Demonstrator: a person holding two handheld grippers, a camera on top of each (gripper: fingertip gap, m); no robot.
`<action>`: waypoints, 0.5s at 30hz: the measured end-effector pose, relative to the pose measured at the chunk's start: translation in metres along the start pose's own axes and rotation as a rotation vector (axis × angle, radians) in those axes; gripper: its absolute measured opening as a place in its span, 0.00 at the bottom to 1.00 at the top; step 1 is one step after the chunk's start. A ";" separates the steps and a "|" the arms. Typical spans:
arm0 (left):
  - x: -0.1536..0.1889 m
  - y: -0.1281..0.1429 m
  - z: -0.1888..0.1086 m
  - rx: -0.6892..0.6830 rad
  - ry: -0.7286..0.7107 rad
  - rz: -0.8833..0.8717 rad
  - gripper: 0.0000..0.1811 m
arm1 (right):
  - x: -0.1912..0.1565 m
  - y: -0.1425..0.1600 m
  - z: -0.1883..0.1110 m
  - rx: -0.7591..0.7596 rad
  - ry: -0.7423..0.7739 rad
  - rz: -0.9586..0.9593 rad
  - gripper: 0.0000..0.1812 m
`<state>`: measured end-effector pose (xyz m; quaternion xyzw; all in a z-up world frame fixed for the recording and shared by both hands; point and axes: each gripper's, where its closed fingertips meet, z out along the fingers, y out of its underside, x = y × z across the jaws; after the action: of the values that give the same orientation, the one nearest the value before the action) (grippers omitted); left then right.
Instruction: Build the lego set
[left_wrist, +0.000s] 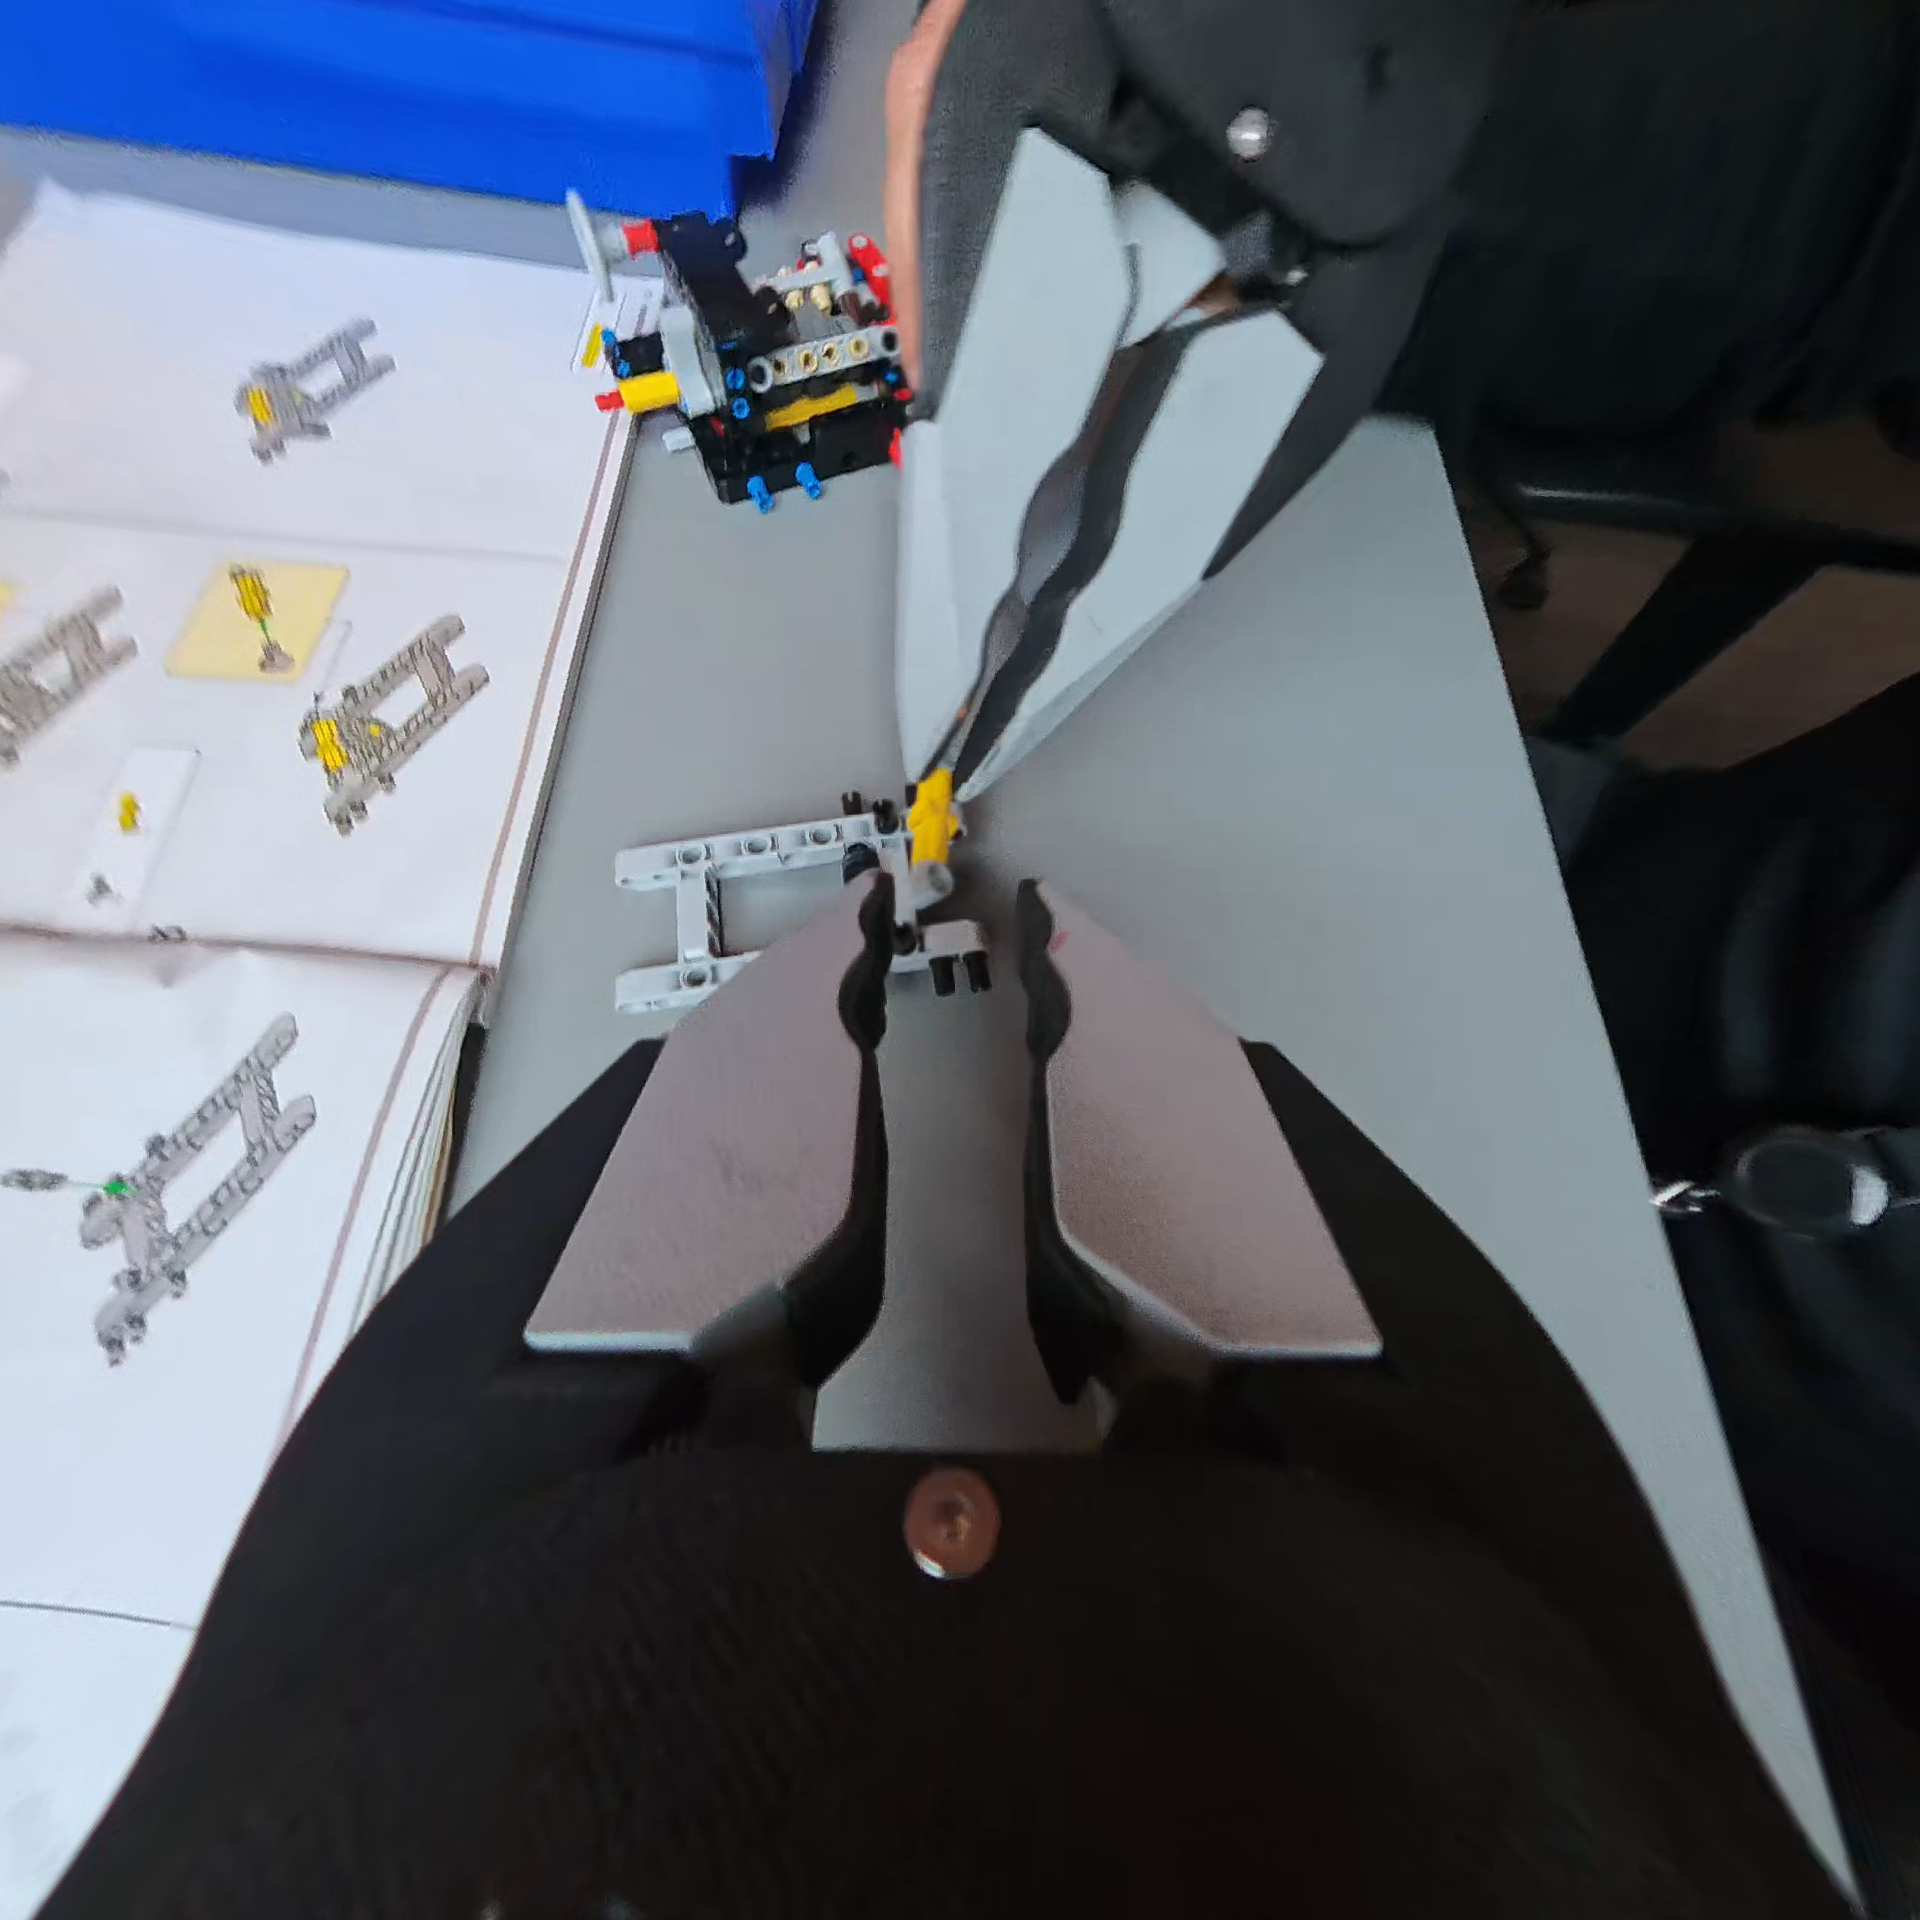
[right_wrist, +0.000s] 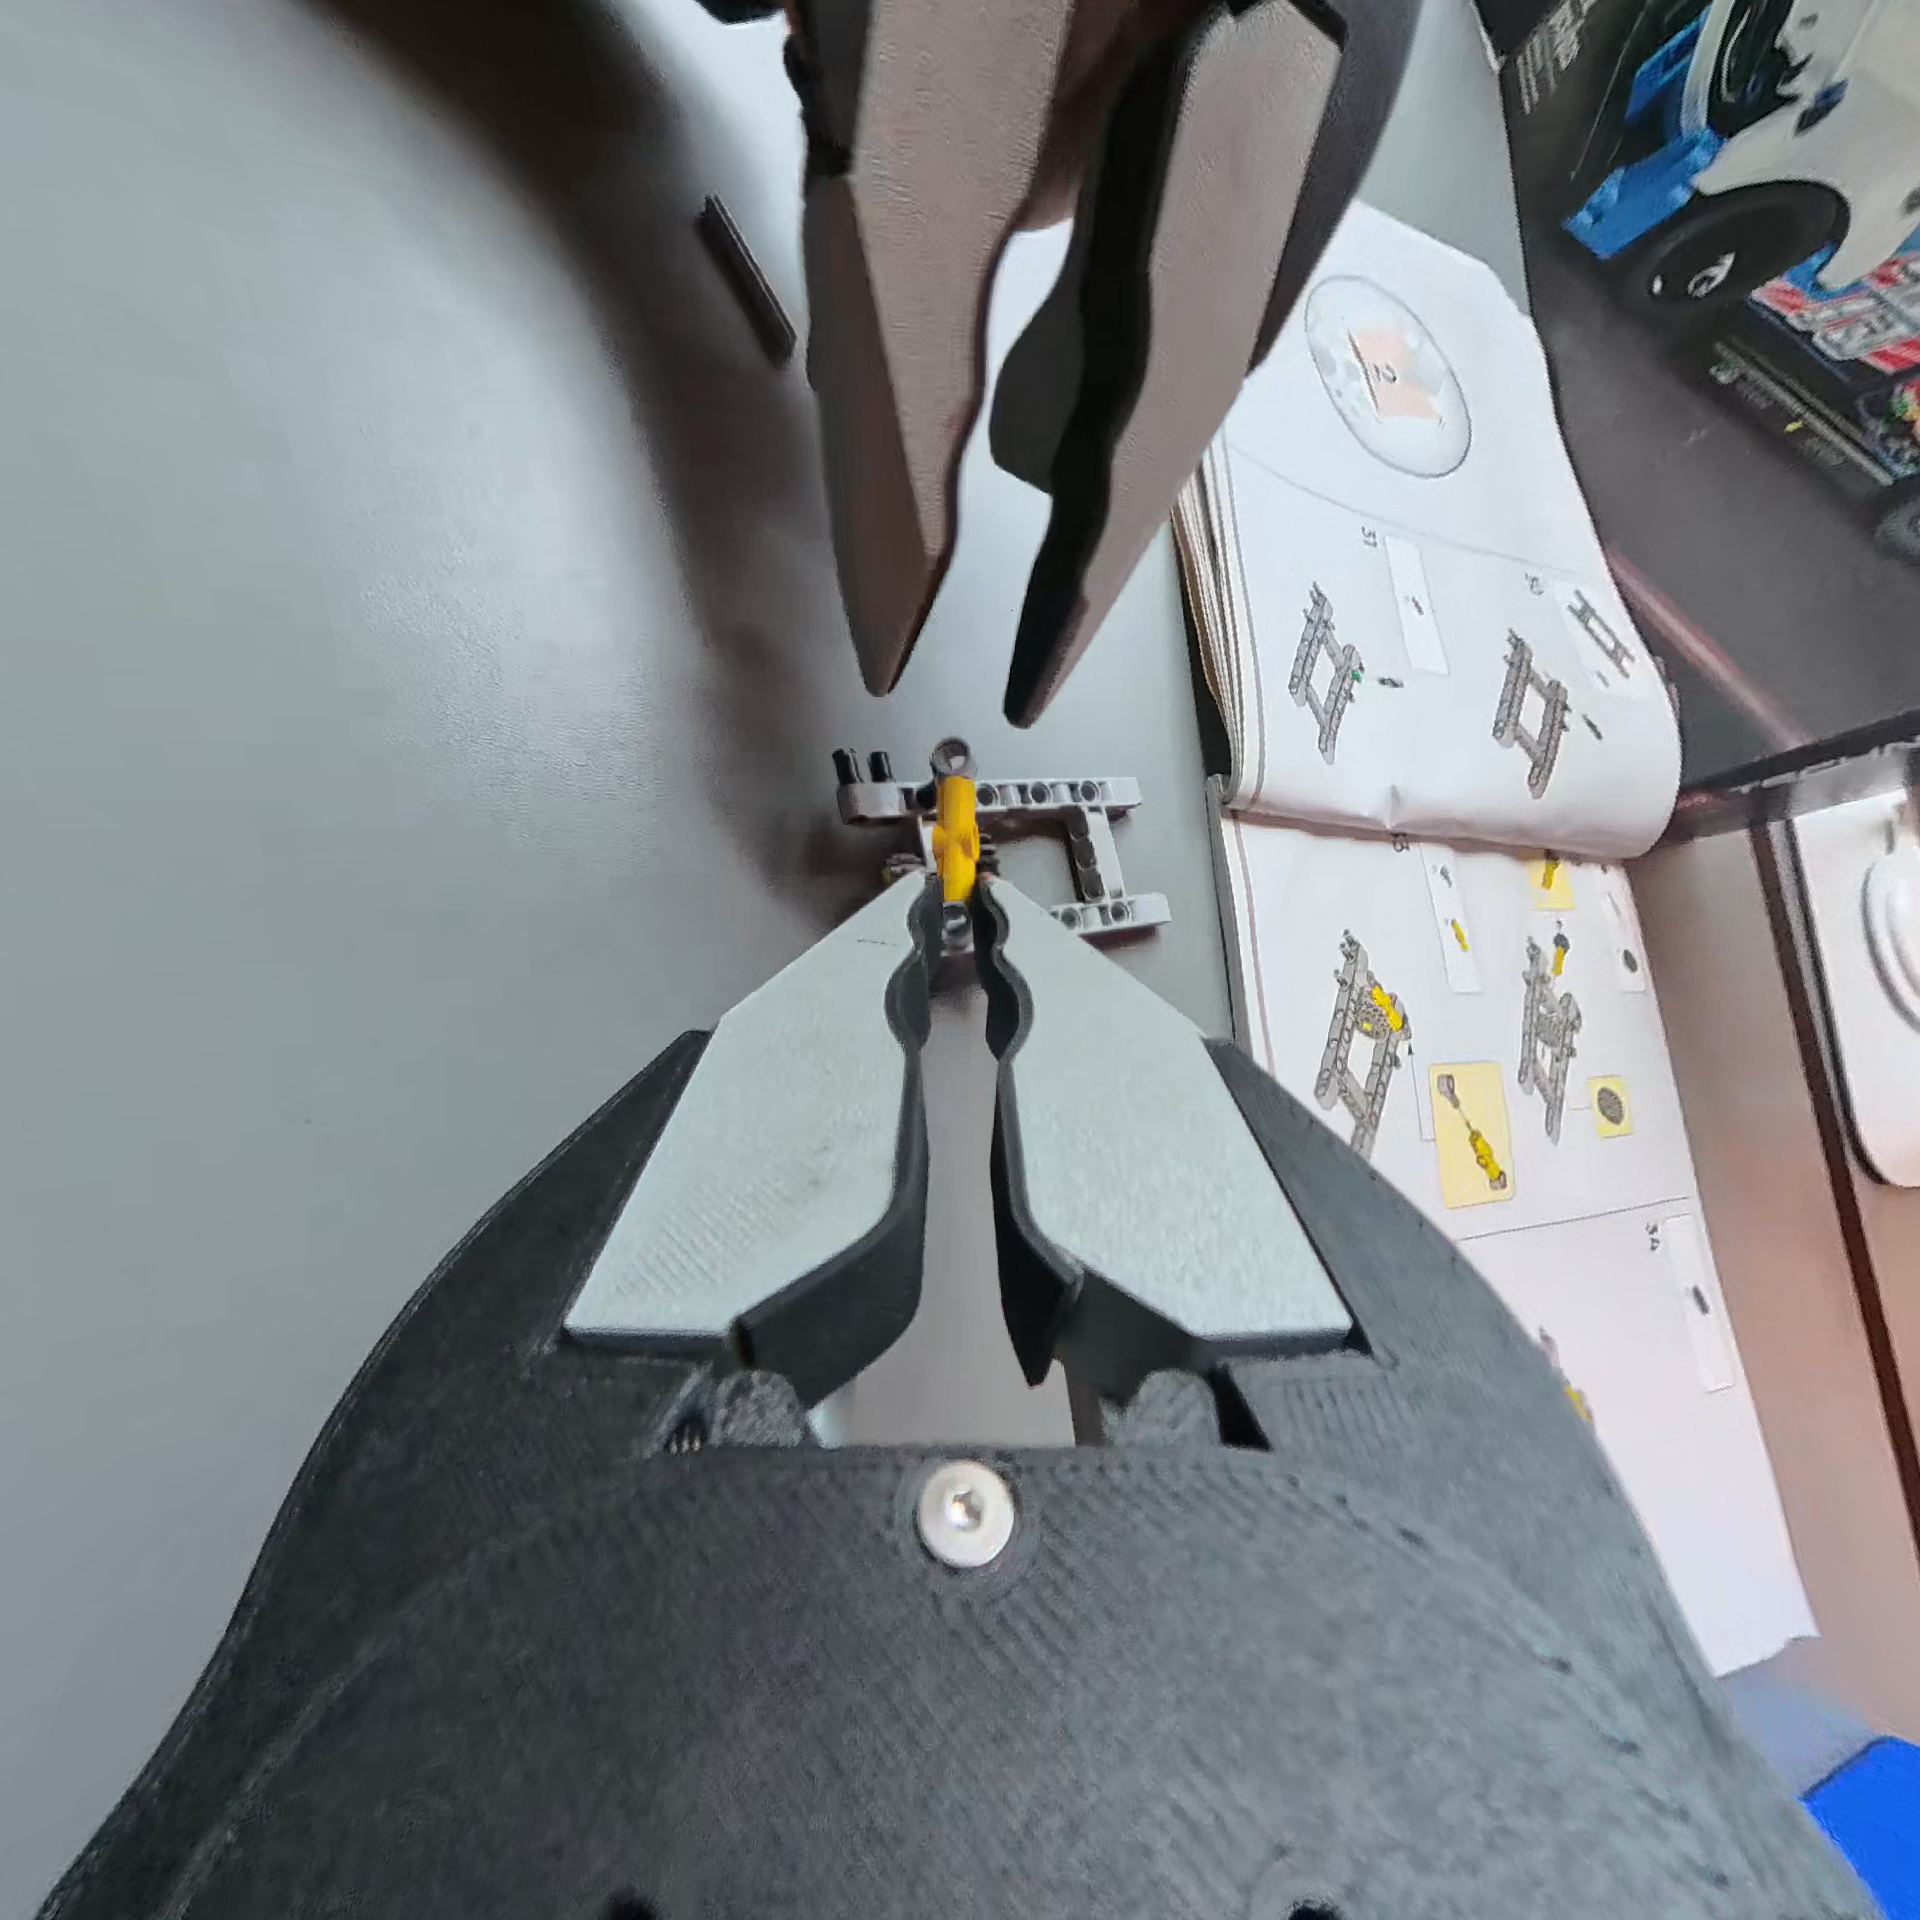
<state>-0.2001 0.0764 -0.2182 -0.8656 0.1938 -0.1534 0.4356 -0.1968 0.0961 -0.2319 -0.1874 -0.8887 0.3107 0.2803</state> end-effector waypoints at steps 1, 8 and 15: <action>-0.001 -0.001 0.002 -0.002 -0.026 0.026 0.10 | 0.001 0.000 0.000 0.003 -0.017 0.016 0.01; -0.005 0.006 0.013 -0.060 -0.104 0.096 0.07 | 0.000 -0.001 0.001 0.026 -0.103 0.073 0.01; -0.009 0.011 0.012 -0.069 -0.108 0.081 0.03 | 0.000 -0.002 0.006 0.046 -0.108 0.092 0.01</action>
<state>-0.2050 0.0828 -0.2344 -0.8785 0.2101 -0.0818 0.4212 -0.2013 0.0920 -0.2344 -0.2046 -0.8856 0.3532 0.2215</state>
